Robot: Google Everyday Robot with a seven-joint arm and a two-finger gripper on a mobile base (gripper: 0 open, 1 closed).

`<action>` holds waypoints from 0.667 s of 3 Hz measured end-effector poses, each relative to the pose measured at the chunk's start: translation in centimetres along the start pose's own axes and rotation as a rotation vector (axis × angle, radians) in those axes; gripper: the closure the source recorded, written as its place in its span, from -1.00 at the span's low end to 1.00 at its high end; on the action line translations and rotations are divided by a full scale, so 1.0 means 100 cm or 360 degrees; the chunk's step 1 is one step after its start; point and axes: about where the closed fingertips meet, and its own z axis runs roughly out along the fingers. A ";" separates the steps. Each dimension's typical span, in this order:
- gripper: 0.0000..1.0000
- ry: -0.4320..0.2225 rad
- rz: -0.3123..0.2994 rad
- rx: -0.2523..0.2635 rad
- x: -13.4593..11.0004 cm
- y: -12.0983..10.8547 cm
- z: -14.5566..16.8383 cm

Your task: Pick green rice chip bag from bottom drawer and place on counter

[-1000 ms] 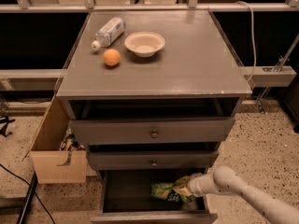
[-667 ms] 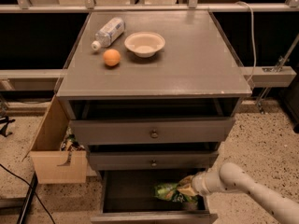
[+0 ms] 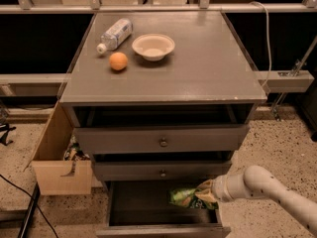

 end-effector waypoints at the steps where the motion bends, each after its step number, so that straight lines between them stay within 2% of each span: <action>1: 1.00 -0.0020 -0.0036 0.0012 -0.018 0.007 -0.020; 2: 1.00 -0.0026 -0.0061 0.0084 -0.062 0.027 -0.085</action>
Offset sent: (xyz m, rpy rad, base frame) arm -0.0364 -0.0236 0.1781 -0.0306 -0.1210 -0.0269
